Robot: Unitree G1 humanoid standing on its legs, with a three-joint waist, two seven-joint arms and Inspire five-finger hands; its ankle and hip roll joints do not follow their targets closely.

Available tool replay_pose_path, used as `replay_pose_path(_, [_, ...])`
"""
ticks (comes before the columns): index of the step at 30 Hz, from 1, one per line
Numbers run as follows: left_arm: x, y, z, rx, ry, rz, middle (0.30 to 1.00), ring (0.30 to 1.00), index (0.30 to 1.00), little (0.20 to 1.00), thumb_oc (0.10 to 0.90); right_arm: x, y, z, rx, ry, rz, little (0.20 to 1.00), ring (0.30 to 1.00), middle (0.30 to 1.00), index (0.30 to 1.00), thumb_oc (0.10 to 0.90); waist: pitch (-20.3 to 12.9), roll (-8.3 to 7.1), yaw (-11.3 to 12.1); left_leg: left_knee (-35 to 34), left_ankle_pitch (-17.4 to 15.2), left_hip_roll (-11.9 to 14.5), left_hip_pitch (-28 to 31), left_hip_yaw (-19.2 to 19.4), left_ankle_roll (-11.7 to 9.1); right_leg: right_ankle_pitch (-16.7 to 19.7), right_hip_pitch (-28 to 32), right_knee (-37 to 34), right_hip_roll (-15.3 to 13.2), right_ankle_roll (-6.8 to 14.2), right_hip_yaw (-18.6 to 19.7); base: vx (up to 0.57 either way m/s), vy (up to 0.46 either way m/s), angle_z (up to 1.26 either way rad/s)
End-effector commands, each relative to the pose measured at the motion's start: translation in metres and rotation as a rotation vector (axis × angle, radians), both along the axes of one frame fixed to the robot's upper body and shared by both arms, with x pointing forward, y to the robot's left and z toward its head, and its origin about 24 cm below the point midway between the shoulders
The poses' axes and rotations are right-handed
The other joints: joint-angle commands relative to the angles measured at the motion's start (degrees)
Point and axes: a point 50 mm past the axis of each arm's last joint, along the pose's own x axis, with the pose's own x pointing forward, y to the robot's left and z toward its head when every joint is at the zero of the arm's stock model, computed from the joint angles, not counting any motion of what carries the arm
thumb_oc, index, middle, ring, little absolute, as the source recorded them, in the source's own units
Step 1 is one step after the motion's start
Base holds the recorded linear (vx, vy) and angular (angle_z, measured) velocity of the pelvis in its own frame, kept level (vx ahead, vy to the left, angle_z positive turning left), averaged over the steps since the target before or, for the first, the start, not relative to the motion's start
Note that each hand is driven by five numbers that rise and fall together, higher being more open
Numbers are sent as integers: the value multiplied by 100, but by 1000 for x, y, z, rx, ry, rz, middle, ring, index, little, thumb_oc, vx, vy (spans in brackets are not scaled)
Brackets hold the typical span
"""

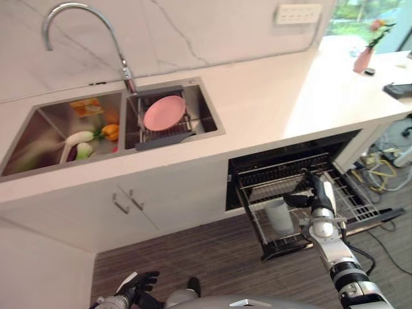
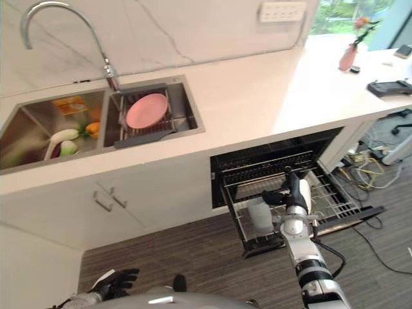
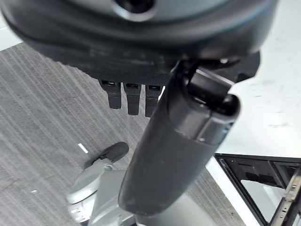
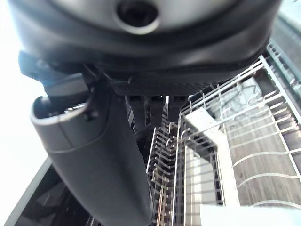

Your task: Place the dishes in the dishwasher.

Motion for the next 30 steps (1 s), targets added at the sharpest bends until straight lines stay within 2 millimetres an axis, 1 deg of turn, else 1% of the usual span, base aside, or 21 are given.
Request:
replay_pose_path(1, [-2, -12, -6, -21, 12, -32, 900, 900, 900, 900, 800, 24, -3, 50, 25, -261, 56, 900, 900, 900, 900, 800, -46, 248, 94, 86, -103, 652, 148, 292, -418, -973, 95, 87, 256, -168, 173, -25, -107, -49])
replay_pose_path(5, [-9, -17, -12, -19, 39, -19, 900, 900, 900, 900, 800, 25, 9, 63, 102, -361, 83, 900, 900, 900, 900, 800, -8, 301, 18, 112, -12, 770, 196, 302, -484, -1069, 92, 87, 383, -254, 285, -33, -93, -21])
replay_pose_path(6, [-14, -18, -15, -5, 58, 10, 900, 900, 900, 900, 800, 26, 16, 80, 117, -453, 126, 900, 900, 900, 900, 800, 24, 337, -36, 144, 51, 807, 198, 296, -507, -1115, 77, 87, 418, -289, 355, -42, -81, -9])
replay_pose_path(7, [-14, -19, -16, -5, 58, 10, 900, 900, 900, 900, 800, 25, 16, 81, 117, -453, 126, 900, 900, 900, 900, 800, 25, 343, -37, 146, 51, 812, 199, 295, -511, -1118, 79, 87, 423, -293, 356, -44, -73, -10])
replay_pose_path(9, [-18, -18, -19, 39, 70, 42, 900, 900, 900, 900, 800, 22, 19, 100, 62, -532, 179, 900, 900, 900, 900, 800, 106, 347, -120, 353, 66, 816, 104, 274, -544, -1131, 63, 87, 414, -319, 444, -86, -47, -8])
replay_pose_path(10, [-16, -17, -22, 84, 63, 92, 900, 900, 900, 900, 800, 14, 19, 117, -19, -588, 230, 900, 900, 900, 900, 800, 227, 288, -238, 911, 154, 800, -253, 358, -576, -1113, 49, 87, 325, -328, 436, -113, -45, -2])
replay_pose_path(12, [-16, -18, -23, 84, 62, 93, 900, 900, 900, 900, 800, 14, 19, 117, -21, -588, 231, 900, 900, 900, 900, 800, 216, 292, -259, 978, 129, 804, -313, 330, -576, -1116, 35, 87, 323, -330, 417, -90, -5, 16])
replay_pose_path(13, [-9, -16, -24, 122, 50, 151, 900, 900, 900, 900, 800, 5, 17, 129, -77, -622, 259, 900, 900, 900, 900, 800, 268, 173, -555, 1318, 237, 1027, -528, 1308, -601, -1098, 16, 87, 205, -346, 232, -145, 53, 53])
replay_pose_path(14, [-7, -14, -24, 142, 53, 164, 900, 900, 900, 900, 800, 2, 17, 131, -81, -626, 272, 900, 900, 900, 900, 800, 257, 161, -689, 1379, 239, 1239, -480, 1792, -587, -1089, -14, 87, 155, -336, 134, -144, 56, 100])
replay_pose_path(15, [-7, -15, -24, 142, 53, 166, 900, 900, 900, 900, 800, 2, 17, 132, -82, -625, 275, 900, 900, 900, 900, 800, 259, 170, -668, 1397, 223, 1254, -472, 1828, -589, -1084, -24, 87, 159, -338, 167, -42, 201, 85])
replay_pose_path(16, [-18, -16, -28, 174, 86, 170, 900, 900, 900, 900, 800, -2, 21, 135, -51, -641, 312, 900, 900, 900, 900, 800, 218, 283, -778, 1313, 320, 1451, -295, 1895, -672, -1026, -50, 87, 139, -261, 218, 22, 283, 39])
replay_pose_path(17, [-26, -19, -31, 179, 119, 172, 900, 900, 900, 900, 800, -2, 22, 137, -37, -652, 326, 900, 900, 900, 900, 800, 190, 348, -810, 1178, 321, 1424, -185, 1699, -701, -960, -66, 92, 95, -206, 269, 24, 551, -22])
replay_pose_path(18, [-32, -21, -34, 188, 149, 186, 900, 900, 900, 900, 800, -4, 25, 141, -10, -684, 341, 900, 900, 900, 900, 800, 135, 397, -860, 948, 387, 1526, -33, 1383, -815, -821, -110, 115, -87, -73, 285, 17, 387, -25])
replay_pose_path(21, [-32, -23, -35, 191, 154, 190, 900, 900, 900, 900, 800, -5, 26, 144, 5, -706, 337, 900, 900, 900, 900, 800, 115, 401, -889, 795, 454, 1601, 26, 1288, -830, -763, -116, 124, -205, -4, 226, -27, 321, -16])
replay_pose_path(22, [-26, -22, -35, 201, 138, 194, 900, 900, 900, 900, 800, -9, 22, 151, 3, -749, 323, 900, 900, 900, 900, 800, 54, 411, -945, 520, 407, 1676, 126, 1274, -800, -613, -148, 161, -428, 146, 95, -47, 438, 0])
replay_pose_path(23, [-22, -22, -34, 204, 129, 183, 900, 900, 900, 900, 800, -10, 21, 155, -2, -769, 315, 900, 900, 900, 900, 800, 1, 432, -986, 333, 343, 1632, 185, 1342, -777, -531, -193, 228, -542, 218, 14, -64, 626, 39])
replay_pose_path(25, [-11, -27, -33, 183, 102, 141, 900, 900, 900, 900, 800, -16, 13, 163, -33, -794, 296, 900, 900, 900, 900, 800, -94, 438, -990, 129, 129, 1348, 172, 1328, -704, -280, -260, 430, -936, 397, -142, 2, 609, 65])
replay_pose_path(26, [-10, -29, -33, 178, 98, 119, 900, 900, 900, 900, 800, -16, 12, 165, -30, -792, 310, 900, 900, 900, 900, 800, -114, 367, -947, 153, -69, 999, 121, 1122, -555, -154, -262, 617, -1272, 490, -140, 94, 834, 61])
replay_pose_path(27, [-9, -31, -33, 139, 94, 163, 900, 900, 900, 900, 800, -15, 14, 167, 34, -810, 328, 900, 900, 900, 900, 800, -92, 286, -883, 114, -380, 523, 197, 939, -252, 5, -344, 1170, -1674, 450, -42, 89, 623, 54])
replay_pose_path(29, [-10, -28, -33, 108, 97, 251, 900, 900, 900, 900, 800, -15, 14, 168, 60, -817, 336, 900, 900, 900, 900, 800, -51, 204, -889, 88, -481, 303, 254, 896, -86, 93, -523, 1649, -1845, 440, 203, 66, 393, 46])
replay_pose_path(30, [-10, -27, -32, 107, 96, 255, 900, 900, 900, 900, 800, -15, 14, 169, 62, -818, 338, 900, 900, 900, 900, 800, -44, 177, -885, 91, -498, 265, 256, 909, -63, 73, -572, 1727, -1902, 462, 249, 112, 487, 30])
